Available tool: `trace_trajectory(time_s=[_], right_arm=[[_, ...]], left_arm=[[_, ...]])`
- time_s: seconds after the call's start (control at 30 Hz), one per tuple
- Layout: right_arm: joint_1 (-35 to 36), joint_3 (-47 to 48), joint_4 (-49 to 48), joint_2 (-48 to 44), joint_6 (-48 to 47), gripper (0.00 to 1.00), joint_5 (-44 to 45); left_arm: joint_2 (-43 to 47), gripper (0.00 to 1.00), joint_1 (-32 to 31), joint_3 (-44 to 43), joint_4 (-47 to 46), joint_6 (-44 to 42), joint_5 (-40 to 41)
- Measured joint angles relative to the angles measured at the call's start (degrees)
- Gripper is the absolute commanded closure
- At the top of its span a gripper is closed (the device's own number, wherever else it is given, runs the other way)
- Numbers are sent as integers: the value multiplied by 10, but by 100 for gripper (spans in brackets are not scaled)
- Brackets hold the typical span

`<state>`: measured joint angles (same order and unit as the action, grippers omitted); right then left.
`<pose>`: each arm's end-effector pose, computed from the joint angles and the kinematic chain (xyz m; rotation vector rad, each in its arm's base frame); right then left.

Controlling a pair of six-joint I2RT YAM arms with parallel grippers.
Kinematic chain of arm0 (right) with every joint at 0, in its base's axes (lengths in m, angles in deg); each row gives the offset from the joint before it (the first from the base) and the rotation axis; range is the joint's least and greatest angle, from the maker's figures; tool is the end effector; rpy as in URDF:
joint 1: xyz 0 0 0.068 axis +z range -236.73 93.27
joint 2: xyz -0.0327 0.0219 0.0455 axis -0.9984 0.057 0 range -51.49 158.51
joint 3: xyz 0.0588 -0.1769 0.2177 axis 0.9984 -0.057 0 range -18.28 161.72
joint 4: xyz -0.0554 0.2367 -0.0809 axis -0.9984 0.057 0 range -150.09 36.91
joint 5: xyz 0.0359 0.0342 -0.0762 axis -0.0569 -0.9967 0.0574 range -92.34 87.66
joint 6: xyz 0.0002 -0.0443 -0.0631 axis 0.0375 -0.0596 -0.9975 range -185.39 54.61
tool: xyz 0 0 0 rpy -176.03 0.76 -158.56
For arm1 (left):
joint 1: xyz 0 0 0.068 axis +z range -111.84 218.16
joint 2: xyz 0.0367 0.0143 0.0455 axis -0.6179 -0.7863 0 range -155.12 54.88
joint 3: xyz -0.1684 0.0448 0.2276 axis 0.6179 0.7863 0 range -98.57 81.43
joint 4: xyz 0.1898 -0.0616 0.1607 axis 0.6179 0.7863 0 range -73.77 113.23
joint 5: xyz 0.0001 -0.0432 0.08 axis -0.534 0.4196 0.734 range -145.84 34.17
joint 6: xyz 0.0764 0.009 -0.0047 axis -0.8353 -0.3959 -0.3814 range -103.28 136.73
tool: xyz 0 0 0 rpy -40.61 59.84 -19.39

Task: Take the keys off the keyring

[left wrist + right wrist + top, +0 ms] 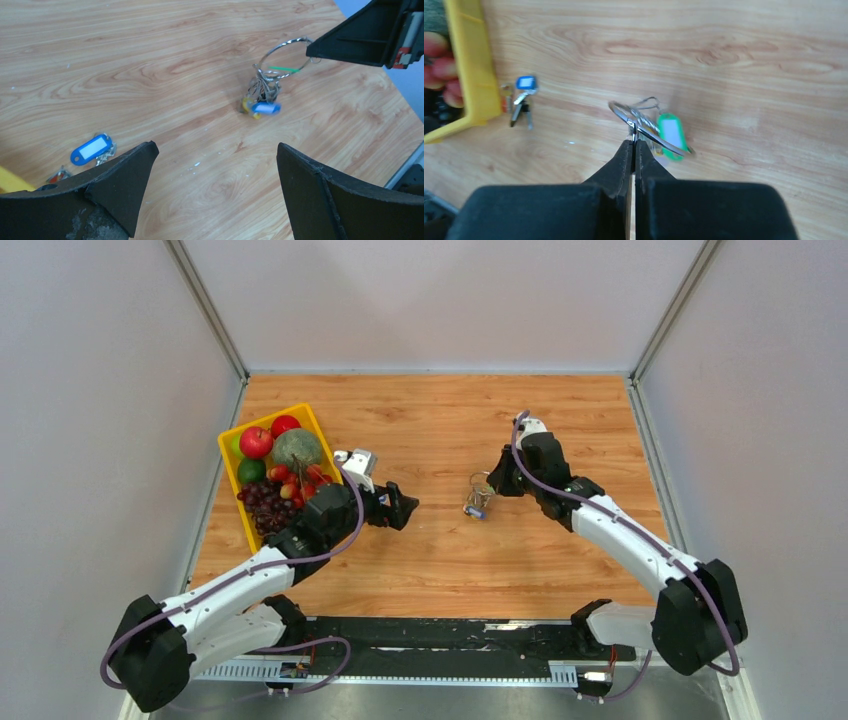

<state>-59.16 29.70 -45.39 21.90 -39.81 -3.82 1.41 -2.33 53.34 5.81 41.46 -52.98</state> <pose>0.2556 0.1353 0.2417 -0.0544 2.3232 0.5104 0.1779 -0.1476 0.2528 0.2241 1.8852 -0.7455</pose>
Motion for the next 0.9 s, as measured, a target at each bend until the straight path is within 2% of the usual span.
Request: trace_trajectory(time_s=[0.27, 0.47, 0.77, 0.9], right_arm=[[0, 46, 0, -65, -38, 100, -63], [1, 112, 0, -74, -47, 100, -112], [1, 211, 0, -75, -47, 100, -183], [1, 236, 0, -75, -47, 100, -214]], left_arm=[[-10, 0, 0, 7, -66, -6, -47], [-10, 0, 0, 29, -134, -37, -85], [-15, 0, 0, 67, -242, -99, -102], [-41, 9, 0, 76, -302, -132, -133]])
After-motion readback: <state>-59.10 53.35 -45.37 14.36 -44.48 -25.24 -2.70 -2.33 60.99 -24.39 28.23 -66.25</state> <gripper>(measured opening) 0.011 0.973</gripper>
